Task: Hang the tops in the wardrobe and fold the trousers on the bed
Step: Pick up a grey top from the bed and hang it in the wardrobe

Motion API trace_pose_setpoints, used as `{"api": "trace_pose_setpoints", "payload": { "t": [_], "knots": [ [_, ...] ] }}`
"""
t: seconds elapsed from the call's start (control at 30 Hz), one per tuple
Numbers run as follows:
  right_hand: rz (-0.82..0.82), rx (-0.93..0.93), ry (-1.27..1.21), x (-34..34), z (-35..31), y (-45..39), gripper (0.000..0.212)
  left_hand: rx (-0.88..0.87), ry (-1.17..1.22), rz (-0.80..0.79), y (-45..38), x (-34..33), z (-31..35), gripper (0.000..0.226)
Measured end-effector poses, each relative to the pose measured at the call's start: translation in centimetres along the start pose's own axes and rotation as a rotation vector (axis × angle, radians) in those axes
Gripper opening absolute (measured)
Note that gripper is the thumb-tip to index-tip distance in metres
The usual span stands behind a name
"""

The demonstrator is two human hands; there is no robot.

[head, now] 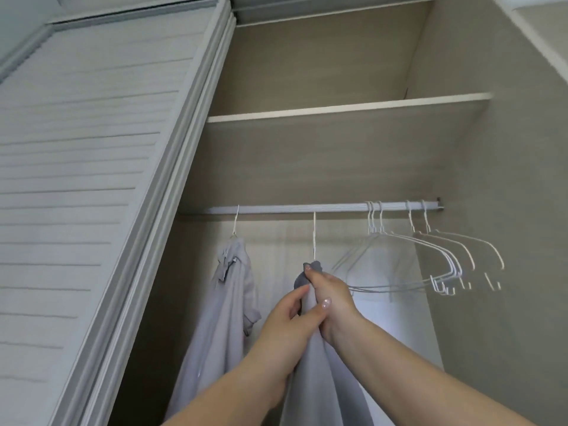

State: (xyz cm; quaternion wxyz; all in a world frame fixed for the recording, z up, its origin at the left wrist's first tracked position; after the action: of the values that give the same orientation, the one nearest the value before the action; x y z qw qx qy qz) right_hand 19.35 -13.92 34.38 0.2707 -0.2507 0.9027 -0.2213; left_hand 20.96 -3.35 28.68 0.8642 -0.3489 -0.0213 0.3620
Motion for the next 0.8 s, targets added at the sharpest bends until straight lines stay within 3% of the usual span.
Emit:
{"api": "trace_pose_setpoints", "payload": {
  "t": [0.23,0.37,0.5,0.8],
  "knots": [
    [-0.059,0.087,-0.019,-4.6,-0.1,-8.0,0.018,-0.087,-0.082,0.026,-7.6,1.0,-1.0,0.044],
    [-0.043,0.163,-0.008,-7.5,-0.7,-12.8,0.019,-0.282,-0.246,0.090,-10.9,1.6,0.2,0.024],
    [-0.072,0.201,0.015,-11.5,-1.4,-16.8,0.019,-0.415,-0.408,0.182,-14.2,2.4,2.1,0.024],
    [-0.178,0.108,0.150,-16.9,1.6,-21.7,0.030,-0.400,-0.599,0.299,-19.2,4.8,1.8,0.030]
  ]
}}
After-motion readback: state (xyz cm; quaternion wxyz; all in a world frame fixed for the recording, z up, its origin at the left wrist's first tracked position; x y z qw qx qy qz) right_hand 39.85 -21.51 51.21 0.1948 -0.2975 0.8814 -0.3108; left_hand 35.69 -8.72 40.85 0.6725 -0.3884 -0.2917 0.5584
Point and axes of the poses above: each hand's wrist, its own y-axis away from the middle knuckle, its own x-axis out of the back of the hand, z = x × y, the point moved 4 cm from there along -y, towards the middle knuckle, and after that the axes turned 10 degrees about z, right-handed, at the moved point
